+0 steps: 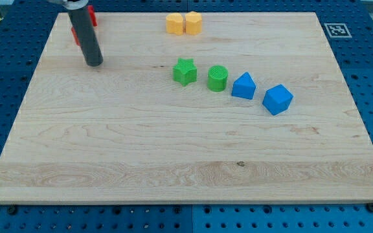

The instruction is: Move red circle up a bit

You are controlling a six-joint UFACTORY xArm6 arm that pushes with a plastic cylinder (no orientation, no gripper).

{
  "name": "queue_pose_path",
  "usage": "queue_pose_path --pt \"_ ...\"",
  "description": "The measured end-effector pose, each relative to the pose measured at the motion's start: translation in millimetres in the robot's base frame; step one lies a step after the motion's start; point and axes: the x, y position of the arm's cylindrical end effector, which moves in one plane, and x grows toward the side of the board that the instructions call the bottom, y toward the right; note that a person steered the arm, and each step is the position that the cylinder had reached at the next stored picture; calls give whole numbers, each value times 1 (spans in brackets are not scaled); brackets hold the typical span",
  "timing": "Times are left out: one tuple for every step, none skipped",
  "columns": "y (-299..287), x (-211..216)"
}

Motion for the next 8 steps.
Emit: queue_pose_path --pt "-29 -10" --pt "-30 -12" --pt "-29 -18" --pt "-29 -32" --pt "-29 -47" --pt "-29 -53" --pt "-29 -53" --pt "-29 -58"
